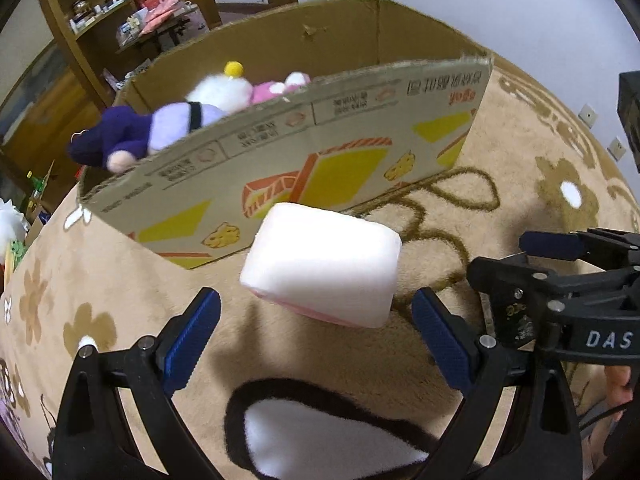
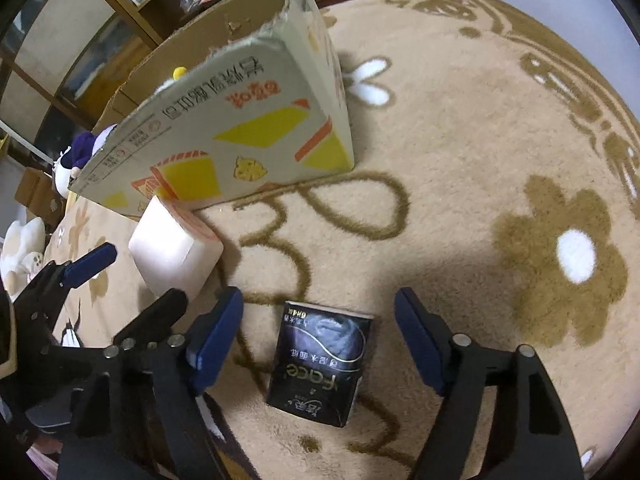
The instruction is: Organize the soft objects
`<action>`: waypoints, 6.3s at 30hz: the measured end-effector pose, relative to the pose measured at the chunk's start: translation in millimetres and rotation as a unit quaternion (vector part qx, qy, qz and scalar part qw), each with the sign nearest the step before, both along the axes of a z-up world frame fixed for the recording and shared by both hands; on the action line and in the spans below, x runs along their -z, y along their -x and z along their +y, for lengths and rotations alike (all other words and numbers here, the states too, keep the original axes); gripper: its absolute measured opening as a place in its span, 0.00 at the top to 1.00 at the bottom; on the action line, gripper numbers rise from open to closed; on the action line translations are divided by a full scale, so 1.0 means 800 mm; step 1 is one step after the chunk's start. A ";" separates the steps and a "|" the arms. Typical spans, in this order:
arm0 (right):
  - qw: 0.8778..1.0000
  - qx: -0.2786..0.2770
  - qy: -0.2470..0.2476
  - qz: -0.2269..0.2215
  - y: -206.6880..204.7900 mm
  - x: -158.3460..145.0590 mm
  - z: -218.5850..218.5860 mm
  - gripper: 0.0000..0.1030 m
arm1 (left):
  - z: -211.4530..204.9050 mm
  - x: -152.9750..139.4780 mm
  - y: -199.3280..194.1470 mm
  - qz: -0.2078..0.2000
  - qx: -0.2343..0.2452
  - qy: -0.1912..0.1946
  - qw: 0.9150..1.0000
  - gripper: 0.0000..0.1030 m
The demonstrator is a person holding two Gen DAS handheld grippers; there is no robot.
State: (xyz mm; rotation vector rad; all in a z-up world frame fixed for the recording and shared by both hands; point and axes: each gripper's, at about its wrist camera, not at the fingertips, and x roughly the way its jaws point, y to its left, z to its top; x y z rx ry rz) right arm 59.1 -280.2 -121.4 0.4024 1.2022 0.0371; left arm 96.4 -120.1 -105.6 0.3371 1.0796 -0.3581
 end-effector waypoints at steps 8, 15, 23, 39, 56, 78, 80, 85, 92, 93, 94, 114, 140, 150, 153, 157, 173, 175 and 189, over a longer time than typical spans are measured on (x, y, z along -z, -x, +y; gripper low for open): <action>1.000 0.002 -0.020 0.024 -0.005 0.016 -0.001 0.51 | -0.005 0.021 -0.012 0.013 -0.002 -0.003 1.000 0.26; 1.000 0.002 -0.016 -0.004 -0.005 0.008 -0.005 0.52 | 0.004 0.011 -0.006 0.002 -0.010 0.015 1.000 0.43; 0.996 -0.014 -0.008 -0.091 0.003 -0.037 0.004 0.52 | 0.033 -0.027 0.017 -0.037 -0.046 0.039 0.997 0.43; 0.961 -0.025 0.031 -0.273 0.036 -0.143 0.016 0.52 | 0.055 -0.122 0.054 -0.221 -0.072 0.086 0.969 0.43; 0.938 -0.033 0.058 -0.340 0.008 -0.181 0.023 0.52 | 0.049 -0.152 0.006 -0.270 -0.067 0.124 0.952 0.43; 0.934 -0.046 0.032 -0.352 -0.060 -0.143 0.016 0.52 | 0.020 -0.091 -0.050 -0.207 -0.046 0.103 0.972 0.42; 0.935 -0.045 0.031 -0.351 -0.064 -0.138 0.017 0.51 | 0.020 -0.087 -0.051 -0.205 -0.045 0.097 0.973 0.42; 0.937 -0.049 0.029 -0.344 -0.068 -0.132 0.022 0.51 | 0.018 -0.080 -0.056 -0.197 -0.047 0.091 0.975 0.39; 0.941 -0.048 0.018 -0.333 -0.075 -0.123 0.024 0.45 | 0.021 -0.081 -0.064 -0.196 -0.055 0.092 0.975 0.32; 0.941 -0.048 0.015 -0.333 -0.075 -0.121 0.024 0.37 | 0.022 -0.082 -0.064 -0.197 -0.057 0.092 0.974 0.29; 0.942 -0.045 0.009 -0.333 -0.075 -0.118 0.022 0.34 | 0.023 -0.083 -0.064 -0.199 -0.058 0.093 0.974 0.27; 0.938 -0.027 0.036 -0.343 -0.034 -0.163 0.014 0.00 | 0.083 -0.138 -0.010 -0.249 -0.120 0.093 0.956 0.12; 0.934 -0.004 0.084 -0.347 0.110 -0.218 -0.008 0.00 | 0.094 -0.194 0.132 -0.277 -0.112 0.084 0.951 0.04; 0.940 0.000 0.087 -0.330 0.112 -0.197 -0.008 0.00 | 0.097 -0.174 0.123 -0.266 -0.112 0.081 0.954 0.04; 0.942 -0.005 0.090 -0.324 0.108 -0.189 -0.003 0.00 | 0.101 -0.169 0.117 -0.262 -0.115 0.080 0.955 0.04; 0.945 -0.013 0.095 -0.313 0.101 -0.181 0.003 0.00 | 0.102 -0.163 0.110 -0.257 -0.114 0.079 0.956 0.04; 0.946 -0.022 0.105 -0.307 0.095 -0.175 0.011 0.00 | 0.096 -0.149 0.108 -0.250 -0.117 0.056 0.960 0.04; 0.946 -0.023 0.105 -0.307 0.095 -0.175 0.011 0.00 | 0.096 -0.149 0.109 -0.249 -0.117 0.057 0.960 0.04; 0.945 -0.027 0.110 -0.308 0.093 -0.176 0.011 0.00 | 0.101 -0.149 0.110 -0.253 -0.127 0.055 0.957 0.04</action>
